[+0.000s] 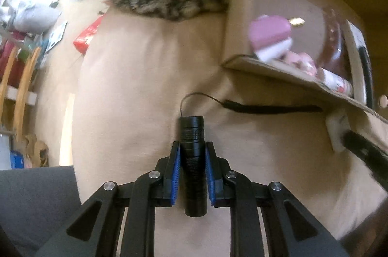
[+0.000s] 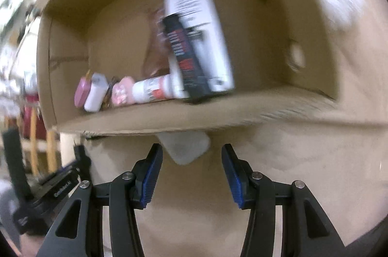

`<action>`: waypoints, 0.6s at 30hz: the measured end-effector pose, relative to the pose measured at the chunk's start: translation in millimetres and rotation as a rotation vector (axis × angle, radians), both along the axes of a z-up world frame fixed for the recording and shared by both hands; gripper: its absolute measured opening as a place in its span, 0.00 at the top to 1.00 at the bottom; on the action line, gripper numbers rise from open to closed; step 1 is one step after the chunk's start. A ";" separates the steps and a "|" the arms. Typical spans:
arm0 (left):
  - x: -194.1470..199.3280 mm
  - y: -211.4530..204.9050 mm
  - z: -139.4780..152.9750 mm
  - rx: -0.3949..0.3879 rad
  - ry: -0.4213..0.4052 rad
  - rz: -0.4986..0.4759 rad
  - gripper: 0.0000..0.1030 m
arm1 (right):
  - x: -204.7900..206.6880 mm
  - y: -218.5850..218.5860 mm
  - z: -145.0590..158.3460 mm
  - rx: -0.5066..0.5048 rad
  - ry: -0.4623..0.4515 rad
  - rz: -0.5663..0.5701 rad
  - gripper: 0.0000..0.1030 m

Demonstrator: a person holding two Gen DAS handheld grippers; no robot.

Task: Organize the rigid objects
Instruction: 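Grasp the white earbud case with the right gripper while the left holds the flashlight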

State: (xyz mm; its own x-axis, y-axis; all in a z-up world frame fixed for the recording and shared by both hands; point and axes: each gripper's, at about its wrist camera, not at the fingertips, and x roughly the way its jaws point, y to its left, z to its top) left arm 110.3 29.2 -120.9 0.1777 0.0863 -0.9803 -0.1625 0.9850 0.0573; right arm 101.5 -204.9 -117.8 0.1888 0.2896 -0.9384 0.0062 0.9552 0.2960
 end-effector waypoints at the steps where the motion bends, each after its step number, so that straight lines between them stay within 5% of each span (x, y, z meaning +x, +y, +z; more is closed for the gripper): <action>1: 3.1 -5.8 -3.7 0.003 0.000 -0.006 0.83 | 3.4 8.3 -3.3 -0.037 -0.005 0.036 0.49; 12: -0.8 -7.8 -9.3 0.011 0.009 -0.013 0.83 | 5.5 45.4 -19.6 -0.210 -0.067 0.190 0.50; 18: -12.1 -23.8 -7.2 0.024 -0.014 -0.031 0.83 | -6.1 47.8 -13.7 -0.208 -0.076 0.193 0.56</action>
